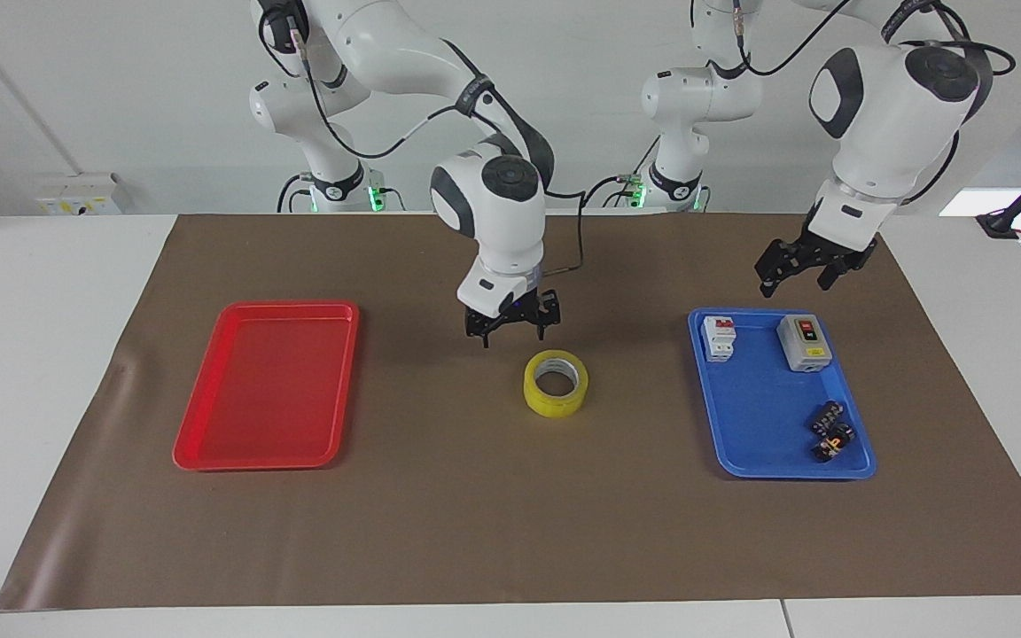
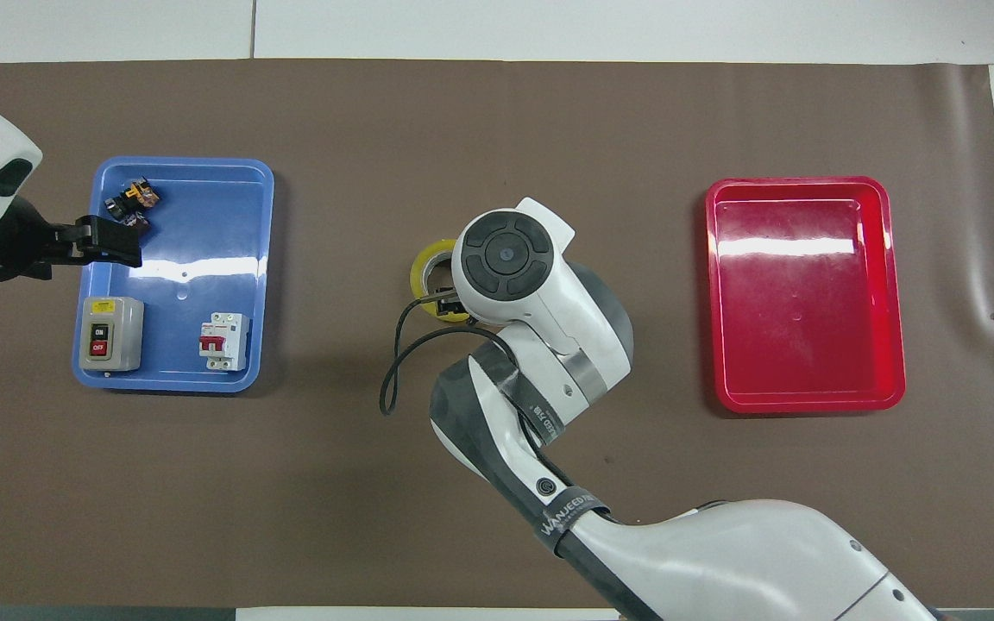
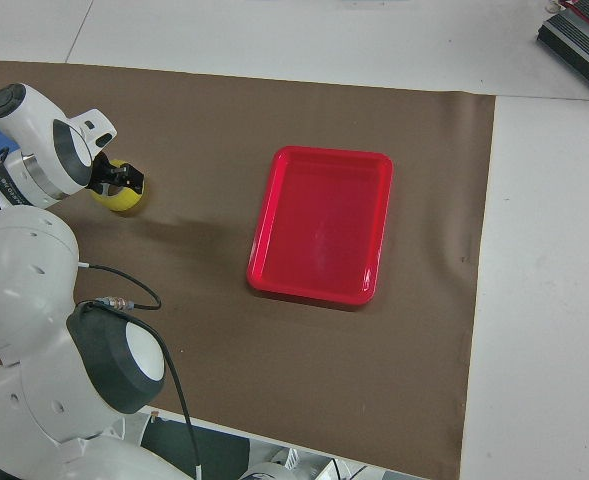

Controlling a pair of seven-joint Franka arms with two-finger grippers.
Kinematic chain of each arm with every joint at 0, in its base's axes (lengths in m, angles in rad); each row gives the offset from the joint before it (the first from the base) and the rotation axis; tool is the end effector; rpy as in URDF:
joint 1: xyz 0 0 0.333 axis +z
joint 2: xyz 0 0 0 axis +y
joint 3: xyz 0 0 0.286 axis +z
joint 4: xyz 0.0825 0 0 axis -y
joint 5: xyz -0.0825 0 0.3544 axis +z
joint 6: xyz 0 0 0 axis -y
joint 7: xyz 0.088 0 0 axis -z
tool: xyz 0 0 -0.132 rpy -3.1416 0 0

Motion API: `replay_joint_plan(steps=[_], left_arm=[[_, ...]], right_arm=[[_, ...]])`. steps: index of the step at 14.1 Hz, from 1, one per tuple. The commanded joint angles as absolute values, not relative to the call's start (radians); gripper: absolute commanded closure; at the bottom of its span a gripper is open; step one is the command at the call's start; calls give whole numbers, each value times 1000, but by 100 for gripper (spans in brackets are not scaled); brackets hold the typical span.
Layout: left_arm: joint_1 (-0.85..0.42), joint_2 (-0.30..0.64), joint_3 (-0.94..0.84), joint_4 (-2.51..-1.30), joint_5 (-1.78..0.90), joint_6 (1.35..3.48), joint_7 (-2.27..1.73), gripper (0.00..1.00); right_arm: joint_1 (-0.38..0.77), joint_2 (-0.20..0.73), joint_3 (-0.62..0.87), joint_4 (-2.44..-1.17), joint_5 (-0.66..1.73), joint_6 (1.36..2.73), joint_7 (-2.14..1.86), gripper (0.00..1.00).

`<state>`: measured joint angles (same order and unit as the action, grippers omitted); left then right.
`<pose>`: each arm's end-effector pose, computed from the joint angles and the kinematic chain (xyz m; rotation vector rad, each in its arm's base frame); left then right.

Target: Place and move tape with both arms

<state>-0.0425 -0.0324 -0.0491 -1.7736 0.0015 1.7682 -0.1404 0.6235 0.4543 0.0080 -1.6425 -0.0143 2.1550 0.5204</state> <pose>0.5258 -0.0484 0.5131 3.1403 0.0762 0.0426 0.5199 0.3786 0.3205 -3.1106 -0.1833 -0.0835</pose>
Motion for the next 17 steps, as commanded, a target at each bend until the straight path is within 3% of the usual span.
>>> replay_joint_plan(steps=[1,4,11,12,13,15,17], left_arm=[[-17,-8,-51,-1675,-25,1672,-100,0],[20,12,-51,-1605,-26,1599,-40,0],[46,-15,-48,-1634,-44,1575,-29,0],[41,-15,-49,-1634,-44,1574,-31,0],[40,-17,-49,-1635,-44,1572,-31,0],[38,-21,-51,-1644,-44,1577,-32,0],[38,-25,-51,-1644,-44,1572,-32,0]], right_arm=[[600,480,8,-1611,-3,2180,514,0],[583,514,11,-1603,-5,2224,479,0],[600,604,12,-1575,-2,2316,457,0],[600,613,12,-1574,-3,2318,457,5],[600,614,12,-1572,-8,2312,456,20],[594,612,12,-1569,-3,2301,453,100],[597,615,12,-1545,8,2269,456,100]])
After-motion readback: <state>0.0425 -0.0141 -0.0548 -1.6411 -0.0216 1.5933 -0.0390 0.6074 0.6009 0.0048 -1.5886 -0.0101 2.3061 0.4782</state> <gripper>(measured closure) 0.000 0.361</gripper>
